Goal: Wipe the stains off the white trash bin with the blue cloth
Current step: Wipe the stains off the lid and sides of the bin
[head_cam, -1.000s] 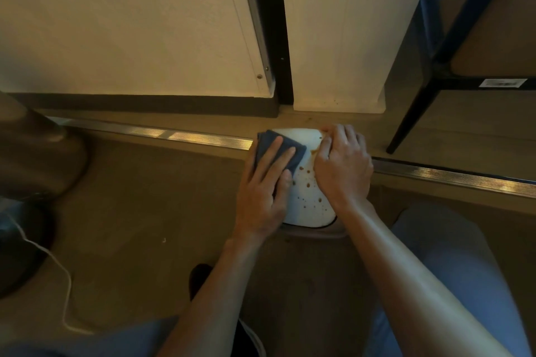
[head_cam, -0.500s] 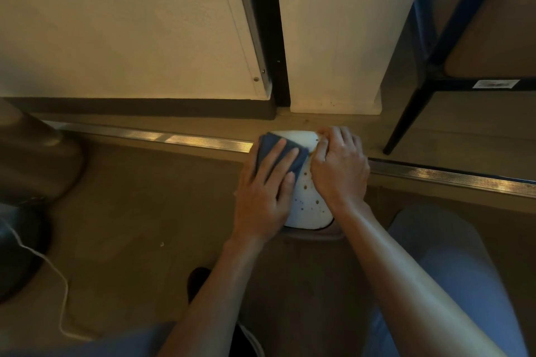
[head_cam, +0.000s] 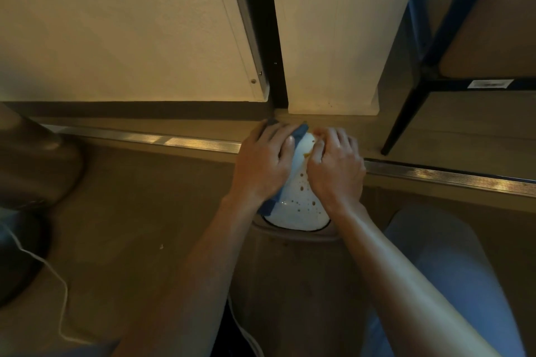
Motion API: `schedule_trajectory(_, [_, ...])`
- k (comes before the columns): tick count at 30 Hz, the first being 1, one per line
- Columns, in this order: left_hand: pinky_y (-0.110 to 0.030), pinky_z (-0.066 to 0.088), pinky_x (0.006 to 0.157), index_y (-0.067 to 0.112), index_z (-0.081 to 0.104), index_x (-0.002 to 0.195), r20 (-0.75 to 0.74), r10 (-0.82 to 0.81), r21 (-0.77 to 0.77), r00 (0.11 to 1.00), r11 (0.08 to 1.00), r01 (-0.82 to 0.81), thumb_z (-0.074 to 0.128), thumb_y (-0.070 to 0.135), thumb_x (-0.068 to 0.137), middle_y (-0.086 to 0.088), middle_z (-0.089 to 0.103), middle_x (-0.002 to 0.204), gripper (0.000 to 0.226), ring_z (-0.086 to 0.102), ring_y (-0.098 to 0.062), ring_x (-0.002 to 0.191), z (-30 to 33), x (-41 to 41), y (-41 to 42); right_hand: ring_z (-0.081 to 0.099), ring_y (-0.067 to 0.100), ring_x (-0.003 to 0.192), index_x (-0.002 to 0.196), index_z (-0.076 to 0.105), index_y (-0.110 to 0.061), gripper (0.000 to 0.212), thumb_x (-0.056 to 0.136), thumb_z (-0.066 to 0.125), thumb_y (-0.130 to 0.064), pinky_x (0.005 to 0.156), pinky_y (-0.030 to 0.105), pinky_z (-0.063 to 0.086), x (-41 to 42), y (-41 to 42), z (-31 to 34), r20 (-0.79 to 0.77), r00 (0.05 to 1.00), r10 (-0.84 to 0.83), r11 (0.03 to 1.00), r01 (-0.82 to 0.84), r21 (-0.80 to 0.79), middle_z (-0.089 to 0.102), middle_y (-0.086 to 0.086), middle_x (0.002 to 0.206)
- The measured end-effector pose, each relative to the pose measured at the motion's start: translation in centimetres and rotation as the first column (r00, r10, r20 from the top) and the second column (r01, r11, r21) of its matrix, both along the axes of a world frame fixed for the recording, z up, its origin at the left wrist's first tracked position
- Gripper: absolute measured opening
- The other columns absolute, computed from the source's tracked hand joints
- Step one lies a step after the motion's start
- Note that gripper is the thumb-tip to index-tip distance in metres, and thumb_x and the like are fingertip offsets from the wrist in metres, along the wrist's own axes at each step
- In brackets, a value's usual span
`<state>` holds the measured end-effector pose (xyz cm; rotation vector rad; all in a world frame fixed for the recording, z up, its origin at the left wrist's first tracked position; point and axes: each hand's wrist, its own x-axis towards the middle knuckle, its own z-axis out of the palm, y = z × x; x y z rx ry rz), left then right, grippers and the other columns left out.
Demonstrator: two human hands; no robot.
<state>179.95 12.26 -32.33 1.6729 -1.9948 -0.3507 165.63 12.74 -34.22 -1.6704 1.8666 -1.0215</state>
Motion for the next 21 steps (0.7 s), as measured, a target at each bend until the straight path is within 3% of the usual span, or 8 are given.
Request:
schedule_trajectory(2, [-0.024,0.026,0.111,0.031,0.052,0.145,-0.079,0.027,0.036,0.997,0.999,-0.025,0.035,0.037,0.111,0.009,0.050,0.150,0.039,0.034,-0.008,0.142,-0.8,1.3,1.0,0.052,0.015,0.119,0.123,0.060,-0.024,0.035,0.101,0.034,-0.034,0.097,0.047,0.048,0.0,0.1,0.0,-0.007,1.000,0.004,1.000,-0.004,0.001,0.060,-0.004,0.122])
schedule_trajectory(5, [-0.032,0.042,0.096,0.031,0.057,0.134,-0.205,0.176,0.197,0.963,0.971,-0.135,0.034,0.041,0.110,0.008,0.055,0.131,0.035,0.053,-0.014,0.122,-0.7,1.5,-0.4,0.052,0.017,0.118,0.121,0.061,-0.022,0.036,0.100,0.034,-0.034,0.096,0.046,0.048,0.0,0.0,0.1,-0.026,1.000,0.006,1.000,-0.006,0.013,0.060,-0.003,0.121])
schedule_trajectory(9, [-0.040,0.047,0.082,0.025,0.063,0.112,-0.074,0.221,0.265,0.973,0.944,-0.194,0.032,0.041,0.107,0.004,0.060,0.103,0.035,0.060,-0.018,0.097,0.6,-0.3,-2.9,0.052,0.015,0.116,0.121,0.062,-0.023,0.035,0.101,0.035,-0.032,0.095,0.044,0.048,0.1,-0.1,0.0,-0.017,1.000,0.005,1.000,-0.004,0.009,0.061,-0.004,0.121])
schedule_trajectory(11, [-0.042,0.049,0.090,0.025,0.064,0.122,0.020,0.145,0.156,0.989,0.977,-0.146,0.034,0.038,0.107,0.001,0.065,0.115,0.036,0.057,-0.021,0.112,0.5,-0.9,-1.8,0.052,0.014,0.116,0.122,0.061,-0.024,0.036,0.101,0.034,-0.033,0.094,0.045,0.050,0.1,-0.1,0.0,-0.019,1.000,0.005,1.000,-0.005,0.009,0.061,-0.005,0.121])
schedule_trajectory(13, [-0.043,0.040,0.111,0.025,0.060,0.138,0.069,0.070,0.026,0.995,0.997,-0.072,0.036,0.034,0.109,0.003,0.060,0.138,0.038,0.046,-0.021,0.134,0.1,-1.0,0.3,0.052,0.015,0.118,0.125,0.061,-0.023,0.039,0.101,0.032,-0.034,0.094,0.046,0.050,0.1,-0.1,-0.1,-0.018,1.000,0.011,1.000,-0.011,0.008,0.061,-0.005,0.122])
schedule_trajectory(16, [-0.036,0.027,0.122,0.022,0.055,0.144,-0.001,0.037,-0.061,0.999,0.997,-0.037,0.040,0.028,0.110,0.004,0.052,0.150,0.038,0.036,-0.015,0.143,-0.8,0.4,2.4,0.052,0.015,0.119,0.124,0.060,-0.024,0.041,0.100,0.029,-0.038,0.095,0.046,0.049,0.0,-0.1,0.0,-0.018,1.000,0.006,1.000,-0.006,0.008,0.060,-0.005,0.123])
schedule_trajectory(18, [-0.035,0.034,0.114,0.025,0.054,0.142,-0.098,0.122,0.055,0.988,0.992,-0.117,0.039,0.031,0.110,0.003,0.052,0.146,0.036,0.041,-0.017,0.138,-0.7,0.9,1.8,0.052,0.014,0.117,0.121,0.060,-0.024,0.040,0.100,0.029,-0.038,0.095,0.046,0.049,0.0,-0.2,-0.1,-0.021,1.000,0.007,1.000,-0.007,0.008,0.060,-0.005,0.121])
schedule_trajectory(21, [-0.042,0.049,0.095,0.020,0.062,0.124,-0.118,0.250,0.253,0.961,0.943,-0.214,0.036,0.033,0.109,-0.003,0.061,0.120,0.033,0.058,-0.023,0.112,0.7,0.3,-1.7,0.052,0.015,0.117,0.121,0.061,-0.025,0.038,0.100,0.032,-0.037,0.095,0.045,0.049,0.1,-0.2,-0.1,-0.021,1.000,0.005,1.000,-0.005,0.013,0.060,-0.005,0.121])
